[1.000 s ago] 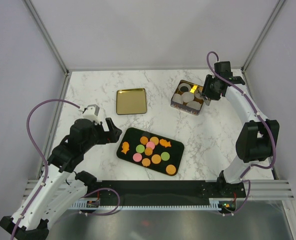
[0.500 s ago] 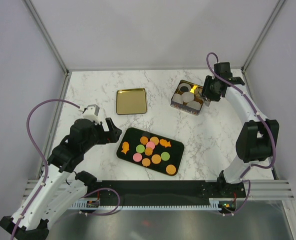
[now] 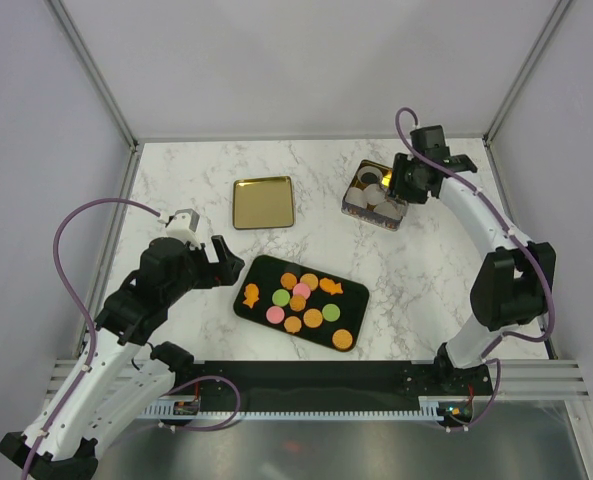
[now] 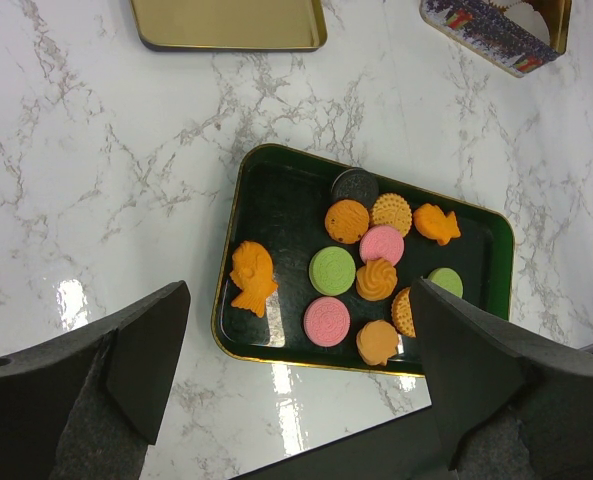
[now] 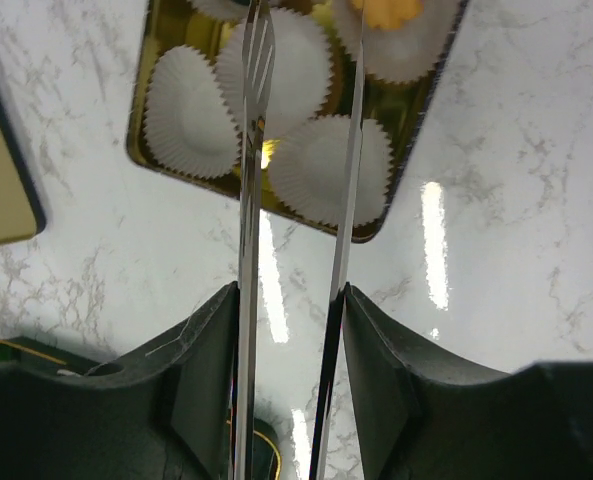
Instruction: Pack the cookies
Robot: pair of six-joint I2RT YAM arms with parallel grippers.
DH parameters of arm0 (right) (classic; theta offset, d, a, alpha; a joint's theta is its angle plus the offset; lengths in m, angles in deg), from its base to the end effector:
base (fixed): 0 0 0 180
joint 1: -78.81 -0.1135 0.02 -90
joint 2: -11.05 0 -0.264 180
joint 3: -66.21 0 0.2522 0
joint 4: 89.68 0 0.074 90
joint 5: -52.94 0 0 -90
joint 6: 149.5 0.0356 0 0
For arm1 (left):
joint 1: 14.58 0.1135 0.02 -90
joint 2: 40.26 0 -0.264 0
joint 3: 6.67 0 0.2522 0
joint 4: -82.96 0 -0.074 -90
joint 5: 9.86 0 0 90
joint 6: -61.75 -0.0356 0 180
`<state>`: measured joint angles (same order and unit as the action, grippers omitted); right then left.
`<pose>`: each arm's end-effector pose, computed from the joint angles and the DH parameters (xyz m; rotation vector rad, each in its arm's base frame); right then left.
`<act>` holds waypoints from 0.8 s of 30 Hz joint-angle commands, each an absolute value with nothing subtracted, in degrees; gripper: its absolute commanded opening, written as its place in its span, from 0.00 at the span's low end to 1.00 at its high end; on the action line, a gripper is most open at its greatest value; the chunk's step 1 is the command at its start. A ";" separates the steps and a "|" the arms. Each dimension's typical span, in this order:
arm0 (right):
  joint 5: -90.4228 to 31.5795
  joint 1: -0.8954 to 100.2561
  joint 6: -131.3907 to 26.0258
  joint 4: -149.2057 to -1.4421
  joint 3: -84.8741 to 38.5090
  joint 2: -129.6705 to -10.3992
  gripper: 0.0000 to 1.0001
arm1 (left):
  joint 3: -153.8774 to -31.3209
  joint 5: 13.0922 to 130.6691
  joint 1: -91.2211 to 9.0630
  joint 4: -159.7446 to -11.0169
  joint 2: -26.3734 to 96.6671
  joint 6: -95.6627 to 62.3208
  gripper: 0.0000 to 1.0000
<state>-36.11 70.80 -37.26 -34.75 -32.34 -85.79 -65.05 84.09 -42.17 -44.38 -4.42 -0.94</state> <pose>0.3655 0.0520 0.2954 0.3047 2.4972 0.2384 0.1196 -0.0597 0.3098 -0.0372 2.1353 -0.5015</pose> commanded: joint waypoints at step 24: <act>-34.08 26.26 -36.12 -28.99 -22.52 -70.96 0.52 | -65.61 86.21 -42.09 -45.04 -4.75 -1.88 0.99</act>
<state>-34.01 27.91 -37.24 -30.90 -22.75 -73.90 -65.05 84.63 -42.17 -44.38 -4.42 -0.94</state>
